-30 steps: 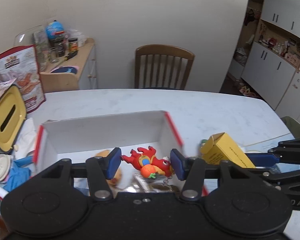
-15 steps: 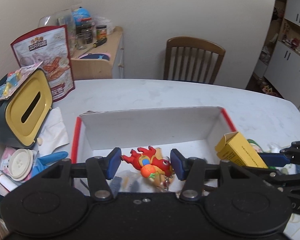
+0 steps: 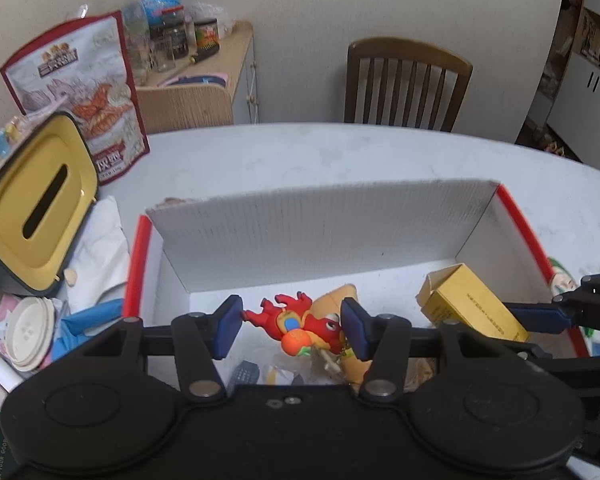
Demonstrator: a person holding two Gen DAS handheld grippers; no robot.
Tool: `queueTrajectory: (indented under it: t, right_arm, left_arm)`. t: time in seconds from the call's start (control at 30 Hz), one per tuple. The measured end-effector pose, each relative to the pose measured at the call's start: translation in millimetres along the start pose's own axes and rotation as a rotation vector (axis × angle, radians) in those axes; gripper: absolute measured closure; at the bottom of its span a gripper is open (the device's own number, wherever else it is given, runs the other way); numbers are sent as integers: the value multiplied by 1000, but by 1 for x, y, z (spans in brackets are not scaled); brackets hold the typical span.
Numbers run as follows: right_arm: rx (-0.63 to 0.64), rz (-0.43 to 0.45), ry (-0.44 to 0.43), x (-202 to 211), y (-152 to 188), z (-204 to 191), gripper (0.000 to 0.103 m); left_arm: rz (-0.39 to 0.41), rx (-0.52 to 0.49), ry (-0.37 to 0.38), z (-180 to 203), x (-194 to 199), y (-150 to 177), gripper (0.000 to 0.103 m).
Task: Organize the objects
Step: 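Carry the parrot keychain and yellow box with both grippers into the red box, then open both grippers to release the parrot keychain and yellow box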
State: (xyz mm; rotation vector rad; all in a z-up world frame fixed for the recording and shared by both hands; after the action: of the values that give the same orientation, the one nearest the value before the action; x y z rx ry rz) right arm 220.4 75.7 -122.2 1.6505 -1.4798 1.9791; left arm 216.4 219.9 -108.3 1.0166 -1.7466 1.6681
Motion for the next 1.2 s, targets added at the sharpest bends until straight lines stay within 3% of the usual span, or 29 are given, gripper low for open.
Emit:
queueTrajectory:
  t: [0.37, 0.43, 0.6, 1.03, 1.2]
  right_arm:
    - [37, -55, 18, -22, 8, -10, 73]
    - [38, -60, 17, -23, 8, -10, 73]
    - [50, -62, 13, -21, 9, -10, 73]
    - [36, -27, -23, 4, 12, -5, 73]
    - [22, -8, -33, 20, 14, 1, 67]
  left_arm:
    - [-60, -29, 14, 6, -19, 7, 50]
    - [-75, -33, 18, 6, -21, 8, 57]
    - [-105, -30, 27, 6, -25, 8, 57]
    - [-105, -24, 21, 9, -15, 13, 52]
    - [-84, -20, 16, 12, -3, 13, 42]
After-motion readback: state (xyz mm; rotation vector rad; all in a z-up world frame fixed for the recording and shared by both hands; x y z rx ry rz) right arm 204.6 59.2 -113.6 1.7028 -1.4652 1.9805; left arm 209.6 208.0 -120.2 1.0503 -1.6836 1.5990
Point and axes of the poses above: each gripper's, at about its wrist camera, not at the fingertips, and x roughly against the way its jaws point, z to its right, y to its underside, the point moved 2 cm from there along -x, roughly the way its jaws point, and after that the axes turned 8 degrees about -x, right-handed, at the moved point
